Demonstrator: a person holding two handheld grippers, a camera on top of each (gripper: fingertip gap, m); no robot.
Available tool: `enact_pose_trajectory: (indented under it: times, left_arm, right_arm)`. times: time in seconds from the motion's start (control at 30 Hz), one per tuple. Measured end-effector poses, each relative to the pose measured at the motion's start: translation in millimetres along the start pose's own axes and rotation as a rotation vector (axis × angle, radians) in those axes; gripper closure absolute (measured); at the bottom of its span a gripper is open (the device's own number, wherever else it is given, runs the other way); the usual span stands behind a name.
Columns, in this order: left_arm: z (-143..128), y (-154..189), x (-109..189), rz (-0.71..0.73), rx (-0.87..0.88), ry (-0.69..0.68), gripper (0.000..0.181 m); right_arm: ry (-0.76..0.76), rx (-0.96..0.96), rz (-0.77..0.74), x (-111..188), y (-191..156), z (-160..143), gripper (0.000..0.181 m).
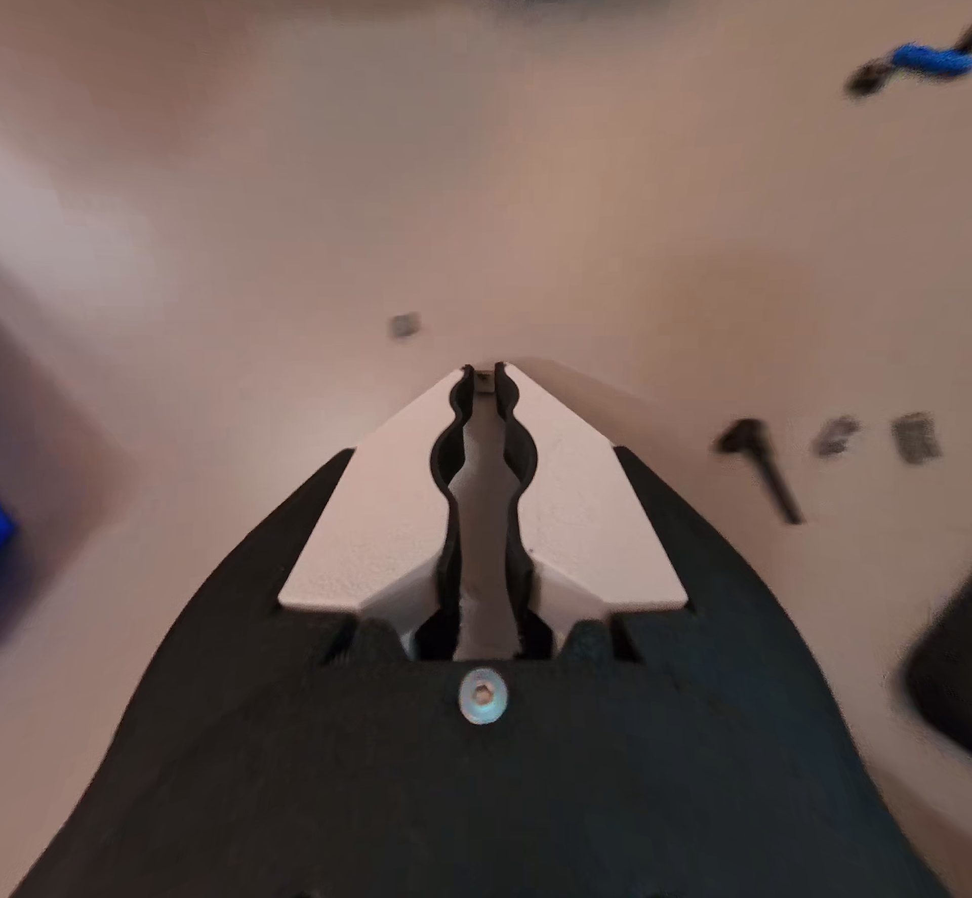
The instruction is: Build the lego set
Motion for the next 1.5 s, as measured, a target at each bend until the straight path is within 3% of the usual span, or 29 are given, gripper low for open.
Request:
enact_pose_trajectory:
  times: [0.1,0.17,0.3,0.4,0.53,0.63,0.73,1.07,1.2,1.5]
  left_arm:
    - [16,36,-5,-0.025,-0.066,0.019,0.176]
    - [24,49,-5,-0.082,-0.111,0.050,0.153]
    - [29,25,8,-0.086,0.005,0.172,0.139]
    - [23,-11,12,0.082,0.067,0.160,0.138]
    - [12,-30,-9,0.108,0.081,0.031,0.140]
    - [15,-29,-13,0.060,0.084,0.065,0.171]
    - [17,-24,-15,0.107,0.029,0.062,0.181]
    - [13,-7,-9,0.078,-0.038,0.043,0.181]
    - [8,-13,-7,0.058,0.033,0.066,0.148]
    - [14,-34,2,0.109,0.034,0.081,0.142]
  right_arm:
    - [-0.008,0.004,0.003,-1,-1,0,0.135]
    - [-0.008,0.006,0.004,-2,-1,0,0.135]
    - [-0.001,0.003,0.005,-1,-1,-1,0.136]
    - [0.002,0.000,0.004,1,0,-2,0.136]
    - [0.003,-0.003,0.006,1,0,-2,0.136]
    - [0.001,-0.006,0.008,1,1,-4,0.137]
    - [-0.007,-0.009,0.012,0,2,-5,0.137]
    - [-0.008,-0.008,0.015,0,2,-6,0.137]
    - [-0.013,-0.010,0.018,0,3,-7,0.137]
    - [-0.016,-0.015,0.016,-1,4,-9,0.138]
Point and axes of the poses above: each gripper's, where its closed fingertips meet, x back along the fingers, z out of its top, y = z × x across the jaws, the point moved 9 cm from there along x, back along the fingers, and after that the axes turned 6 degrees about -y, right-handed, at the moved point
